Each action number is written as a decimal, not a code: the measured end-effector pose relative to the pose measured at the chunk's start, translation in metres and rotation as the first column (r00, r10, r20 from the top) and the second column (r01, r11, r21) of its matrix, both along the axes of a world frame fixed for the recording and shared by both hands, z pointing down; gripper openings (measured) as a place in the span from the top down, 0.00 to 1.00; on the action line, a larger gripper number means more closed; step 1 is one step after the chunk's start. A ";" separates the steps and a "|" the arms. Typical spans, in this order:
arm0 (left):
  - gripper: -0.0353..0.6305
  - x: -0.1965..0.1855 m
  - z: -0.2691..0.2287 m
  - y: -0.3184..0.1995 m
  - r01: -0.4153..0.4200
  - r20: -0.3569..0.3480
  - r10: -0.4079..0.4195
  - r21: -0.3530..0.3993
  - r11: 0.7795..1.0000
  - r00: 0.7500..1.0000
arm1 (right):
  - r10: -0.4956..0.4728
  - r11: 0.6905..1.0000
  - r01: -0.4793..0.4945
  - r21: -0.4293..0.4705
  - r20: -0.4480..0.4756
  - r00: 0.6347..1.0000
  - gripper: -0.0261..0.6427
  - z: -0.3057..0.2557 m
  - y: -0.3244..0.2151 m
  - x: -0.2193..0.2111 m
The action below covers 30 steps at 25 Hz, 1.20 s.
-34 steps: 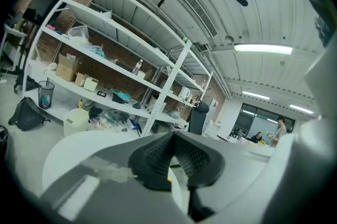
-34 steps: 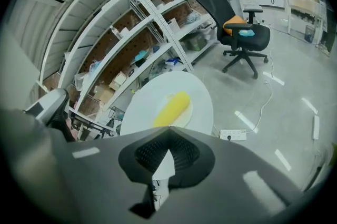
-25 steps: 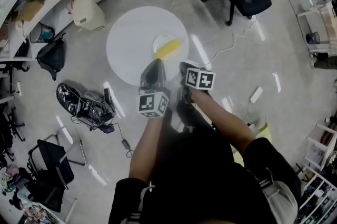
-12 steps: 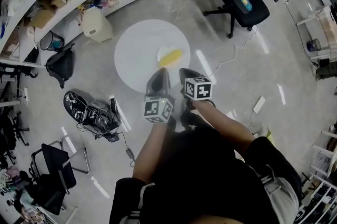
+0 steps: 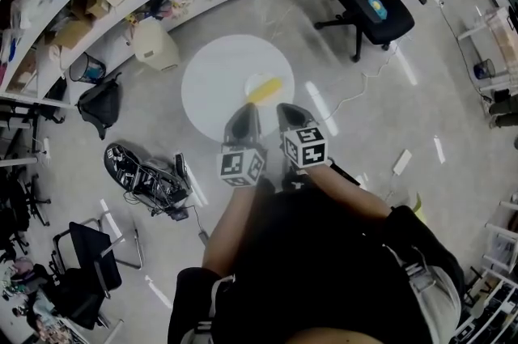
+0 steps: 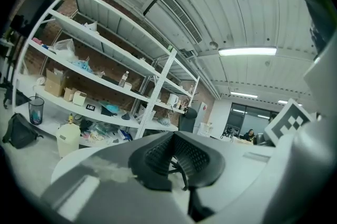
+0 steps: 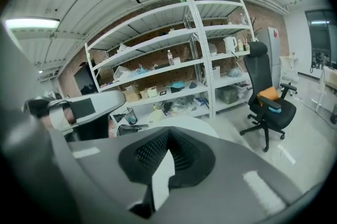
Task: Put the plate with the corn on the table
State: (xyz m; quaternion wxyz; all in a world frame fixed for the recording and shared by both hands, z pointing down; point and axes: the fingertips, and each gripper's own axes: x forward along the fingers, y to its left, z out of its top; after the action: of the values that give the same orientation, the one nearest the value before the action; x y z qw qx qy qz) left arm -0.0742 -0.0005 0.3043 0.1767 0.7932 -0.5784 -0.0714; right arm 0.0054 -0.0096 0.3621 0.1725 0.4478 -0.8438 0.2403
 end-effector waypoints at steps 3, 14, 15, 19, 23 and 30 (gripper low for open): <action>0.94 0.001 -0.006 0.003 -0.013 0.005 0.013 0.010 1.000 1.000 | -0.023 0.997 0.023 0.069 -0.009 1.000 0.95 -0.016 0.005 0.000; 0.94 0.010 -0.003 0.014 -0.056 0.026 0.056 -0.003 0.998 0.998 | -0.062 0.987 0.059 0.149 0.012 0.998 0.95 -0.038 0.008 -0.004; 0.94 0.010 -0.003 0.014 -0.055 0.028 0.055 -0.002 0.998 0.998 | -0.065 0.987 0.062 0.151 0.013 0.998 0.95 -0.038 0.008 -0.004; 0.94 0.008 -0.004 0.011 -0.054 0.032 0.054 -0.001 0.999 0.998 | -0.082 0.984 0.079 0.159 0.012 0.997 0.95 -0.039 0.006 -0.008; 0.94 0.008 0.000 0.011 -0.052 0.033 0.052 -0.008 0.999 0.998 | -0.099 0.982 0.096 0.164 0.013 0.995 0.95 -0.038 0.007 -0.010; 0.94 0.006 0.001 0.012 -0.045 0.037 0.045 -0.015 0.999 0.998 | -0.122 0.976 0.118 0.182 0.013 0.992 0.95 -0.040 0.009 -0.013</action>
State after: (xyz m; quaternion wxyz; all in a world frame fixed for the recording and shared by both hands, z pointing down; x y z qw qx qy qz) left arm -0.0678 0.0110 0.3050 0.1730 0.8060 -0.5641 -0.0485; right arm -0.0077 -0.0001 0.3221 0.1351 0.4068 -0.8896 0.1574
